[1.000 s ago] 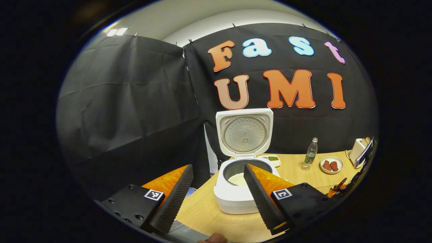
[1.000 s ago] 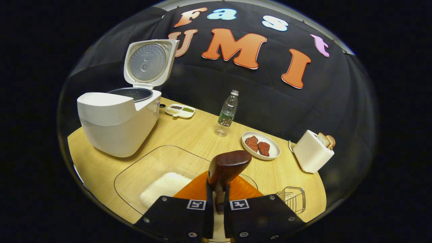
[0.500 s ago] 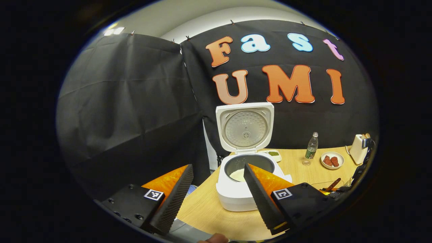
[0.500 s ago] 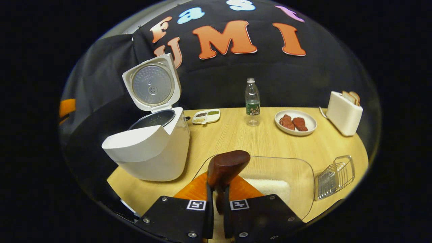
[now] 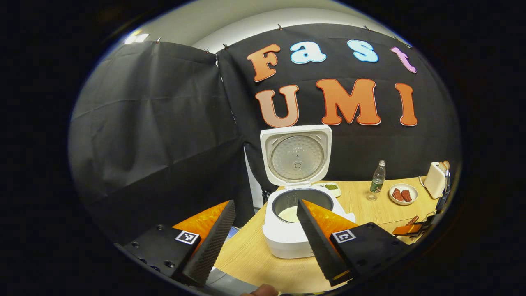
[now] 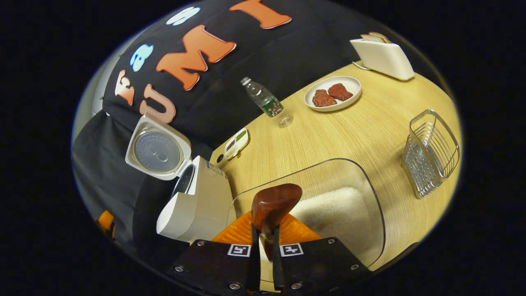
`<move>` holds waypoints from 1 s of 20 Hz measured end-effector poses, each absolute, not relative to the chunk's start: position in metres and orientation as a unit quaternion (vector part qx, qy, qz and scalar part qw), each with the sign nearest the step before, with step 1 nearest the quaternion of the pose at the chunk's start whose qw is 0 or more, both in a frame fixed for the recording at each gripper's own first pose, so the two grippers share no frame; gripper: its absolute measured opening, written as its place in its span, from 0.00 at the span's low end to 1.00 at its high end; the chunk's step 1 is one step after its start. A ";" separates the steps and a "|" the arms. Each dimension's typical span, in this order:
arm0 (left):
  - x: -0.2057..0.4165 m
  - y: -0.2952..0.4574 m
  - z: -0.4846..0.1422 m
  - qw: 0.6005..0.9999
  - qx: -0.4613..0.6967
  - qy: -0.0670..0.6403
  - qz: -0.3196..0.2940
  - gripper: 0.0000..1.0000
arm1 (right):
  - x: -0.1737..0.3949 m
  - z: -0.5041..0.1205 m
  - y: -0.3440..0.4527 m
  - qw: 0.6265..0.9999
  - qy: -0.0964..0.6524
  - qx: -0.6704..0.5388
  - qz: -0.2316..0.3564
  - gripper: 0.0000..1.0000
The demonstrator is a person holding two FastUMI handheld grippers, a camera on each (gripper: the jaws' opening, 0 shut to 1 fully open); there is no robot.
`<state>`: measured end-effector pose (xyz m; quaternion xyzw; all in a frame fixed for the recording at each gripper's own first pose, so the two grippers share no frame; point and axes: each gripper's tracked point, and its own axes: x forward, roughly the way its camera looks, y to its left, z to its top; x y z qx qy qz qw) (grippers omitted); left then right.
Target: Close the left gripper, press the button to open the rice cooker; take a wooden spoon from the chopstick holder with the right hand, scoop a spoonful of rice and pour it into the rice cooker, then put the wooden spoon back into the chopstick holder.
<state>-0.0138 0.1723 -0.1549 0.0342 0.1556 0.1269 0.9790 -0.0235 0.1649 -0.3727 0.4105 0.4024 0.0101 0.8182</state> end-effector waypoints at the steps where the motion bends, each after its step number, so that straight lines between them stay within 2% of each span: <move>1: -0.013 0.172 -0.155 0.979 0.033 0.155 0.125 0.97 | -0.024 -0.376 0.160 0.808 0.403 0.430 0.005 0.12; 3: -0.011 0.168 -0.154 0.980 0.031 0.153 0.121 0.97 | -0.023 -0.375 0.149 0.785 0.396 0.476 -0.004 0.11; 6: -0.011 0.162 -0.149 0.981 0.032 0.148 0.120 1.00 | -0.025 -0.374 0.122 0.773 0.381 0.507 -0.019 0.12; 11: -0.015 0.152 -0.152 0.981 0.024 0.147 0.123 0.97 | -0.023 -0.360 0.086 0.752 0.355 0.554 -0.031 0.11; 14: -0.016 0.150 -0.151 0.981 0.018 0.144 0.128 1.00 | -0.017 -0.344 0.078 0.735 0.339 0.587 -0.027 0.11; 15: -0.017 0.152 -0.150 0.981 0.016 0.142 0.131 0.97 | -0.014 -0.338 0.077 0.729 0.334 0.597 -0.023 0.11; 16: -0.016 0.152 -0.148 0.981 0.014 0.140 0.132 1.00 | -0.011 -0.331 0.077 0.721 0.328 0.610 -0.020 0.11; 19: -0.020 0.155 -0.149 0.981 0.012 0.136 0.140 0.97 | 0.001 -0.310 0.079 0.697 0.313 0.645 -0.007 0.11; 20: -0.020 0.157 -0.148 0.981 0.011 0.134 0.142 1.00 | 0.004 -0.302 0.082 0.692 0.310 0.652 -0.002 0.11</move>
